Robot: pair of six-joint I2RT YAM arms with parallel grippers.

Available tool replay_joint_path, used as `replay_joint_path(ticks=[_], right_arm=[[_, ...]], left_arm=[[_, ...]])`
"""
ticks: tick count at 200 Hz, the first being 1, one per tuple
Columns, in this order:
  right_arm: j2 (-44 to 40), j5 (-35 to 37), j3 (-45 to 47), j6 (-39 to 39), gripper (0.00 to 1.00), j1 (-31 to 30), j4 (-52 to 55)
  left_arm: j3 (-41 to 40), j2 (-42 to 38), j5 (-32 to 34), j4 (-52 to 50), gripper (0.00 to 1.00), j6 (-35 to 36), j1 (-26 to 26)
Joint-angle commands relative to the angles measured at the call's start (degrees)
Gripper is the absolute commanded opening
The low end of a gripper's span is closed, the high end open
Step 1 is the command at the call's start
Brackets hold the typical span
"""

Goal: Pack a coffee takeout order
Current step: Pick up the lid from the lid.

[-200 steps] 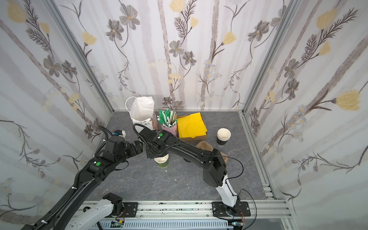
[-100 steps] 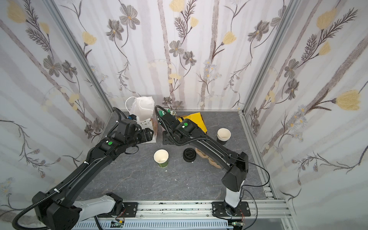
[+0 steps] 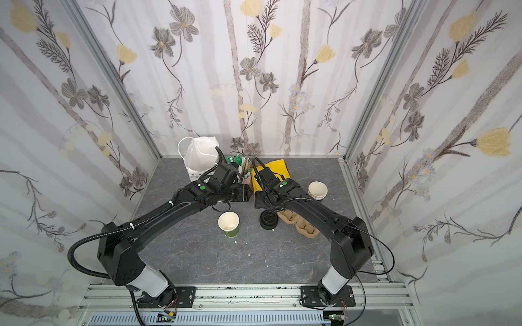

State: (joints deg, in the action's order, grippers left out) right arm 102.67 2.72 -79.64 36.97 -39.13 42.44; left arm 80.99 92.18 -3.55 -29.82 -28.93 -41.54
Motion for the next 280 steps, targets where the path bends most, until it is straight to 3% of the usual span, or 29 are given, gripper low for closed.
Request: replay_joint_path(ticks=[1,51,89,138,153,280], right_arm=[[0.25,-0.7,2.19,-0.23,0.65,0.37,-6.36],[1.24,-1.23,5.78,-0.61,0.65,1.86,-8.62],[-0.42,-1.55,6.77,-1.3,0.65,3.36,-8.55],[0.94,-2.45,8.29,-2.43,0.67,3.78,-8.99],[1.75,-2.12,8.3,-2.77,0.72,3.8,-9.38],[5.13,-2.15,8.34,-3.75,0.74,3.72,-10.09]], left_arm=[[1.18,1.49,-2.19,0.07,0.64,-0.8,-0.2],[1.6,4.0,-2.78,0.03,0.61,-1.32,-0.21],[2.92,3.32,1.71,0.12,0.58,-0.25,0.14],[3.45,4.65,2.13,0.03,0.57,-1.24,0.66],[3.69,5.05,1.74,0.03,0.57,-1.63,0.66],[2.59,7.05,-1.7,0.09,0.58,-2.49,0.89]])
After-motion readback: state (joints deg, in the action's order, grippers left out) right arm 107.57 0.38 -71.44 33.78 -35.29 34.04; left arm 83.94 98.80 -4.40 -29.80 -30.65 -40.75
